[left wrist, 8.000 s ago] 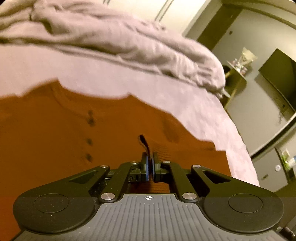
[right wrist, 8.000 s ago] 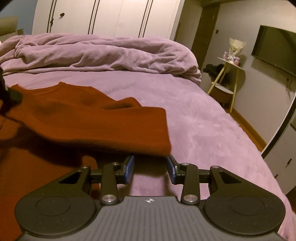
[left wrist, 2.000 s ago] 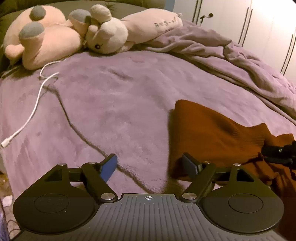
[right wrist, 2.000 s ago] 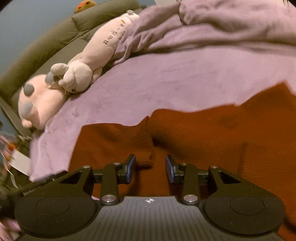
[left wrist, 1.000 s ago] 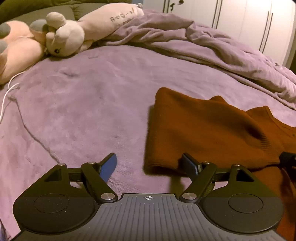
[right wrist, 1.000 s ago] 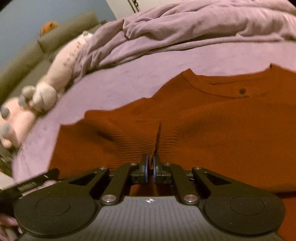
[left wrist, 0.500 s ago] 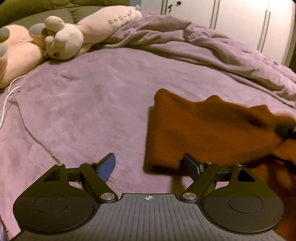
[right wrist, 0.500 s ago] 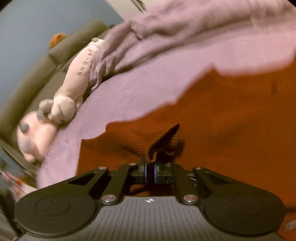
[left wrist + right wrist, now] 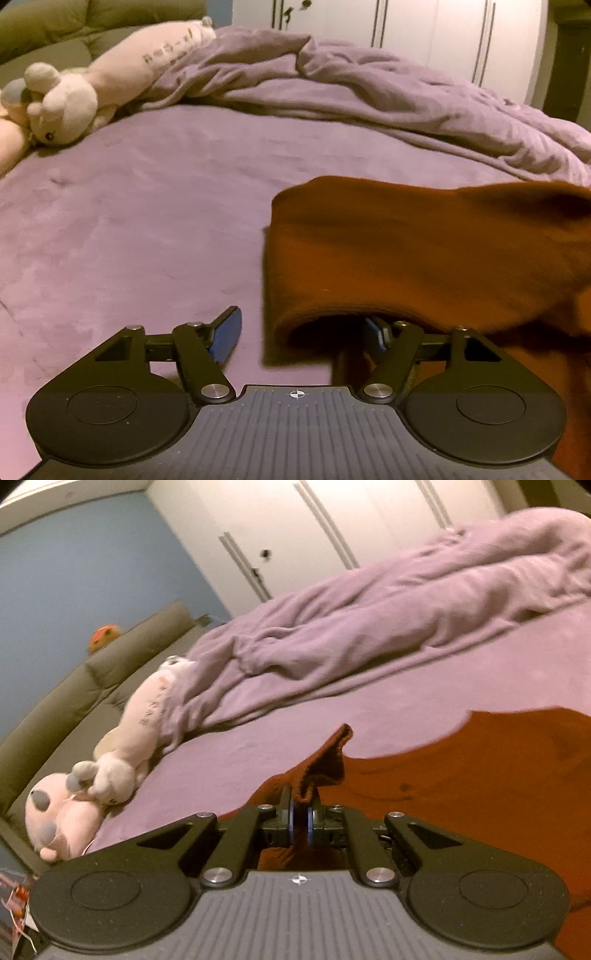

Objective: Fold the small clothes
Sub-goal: 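Carry the held sleeve across the cardigan body with the right gripper, then open the right gripper to release the folded sleeve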

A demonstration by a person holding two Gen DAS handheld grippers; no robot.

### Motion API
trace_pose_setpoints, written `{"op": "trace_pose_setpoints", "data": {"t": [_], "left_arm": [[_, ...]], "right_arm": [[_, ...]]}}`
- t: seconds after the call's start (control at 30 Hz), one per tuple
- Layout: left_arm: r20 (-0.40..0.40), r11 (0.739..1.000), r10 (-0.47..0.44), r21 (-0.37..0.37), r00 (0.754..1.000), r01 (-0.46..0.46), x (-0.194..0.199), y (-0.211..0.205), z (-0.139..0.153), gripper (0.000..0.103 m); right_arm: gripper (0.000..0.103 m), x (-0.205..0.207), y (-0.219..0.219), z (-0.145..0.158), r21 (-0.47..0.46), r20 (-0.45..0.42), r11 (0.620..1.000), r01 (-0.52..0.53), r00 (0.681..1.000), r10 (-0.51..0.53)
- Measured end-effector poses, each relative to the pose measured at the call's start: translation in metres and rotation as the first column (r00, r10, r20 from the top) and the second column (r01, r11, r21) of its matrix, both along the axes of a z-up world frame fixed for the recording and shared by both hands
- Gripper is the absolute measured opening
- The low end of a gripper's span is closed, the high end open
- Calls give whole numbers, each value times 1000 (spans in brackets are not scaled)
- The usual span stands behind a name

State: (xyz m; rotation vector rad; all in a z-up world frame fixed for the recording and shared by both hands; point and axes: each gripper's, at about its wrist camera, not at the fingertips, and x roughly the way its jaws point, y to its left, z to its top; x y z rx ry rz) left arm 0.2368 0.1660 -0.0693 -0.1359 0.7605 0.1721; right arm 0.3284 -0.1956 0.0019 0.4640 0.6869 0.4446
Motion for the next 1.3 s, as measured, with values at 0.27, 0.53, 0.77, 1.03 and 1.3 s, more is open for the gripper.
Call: {"op": "trace_pose_setpoints", "data": {"t": [0.27, 0.53, 0.77, 1.03, 1.3], "left_arm": [[-12, 1000, -1, 29, 1000, 1, 10, -11, 2, 56], [27, 998, -33, 50, 999, 32, 4, -32, 14, 66], [-27, 990, -98, 95, 995, 101, -1, -49, 9, 72], [-36, 993, -89, 79, 995, 92, -4, -48, 11, 78], [-58, 993, -88, 75, 994, 93, -9, -46, 12, 81]], "right_arm": [[6, 2, -63, -21, -6, -40, 990, 139, 990, -139], [5, -7, -103, -44, -144, -42, 965, 217, 973, -225], [5, -7, -131, -69, -280, -67, 923, 264, 954, -293], [5, -13, -135, -68, -355, -4, 897, 264, 959, -284], [5, 1, -143, -80, -351, -30, 905, 241, 963, -268]]}}
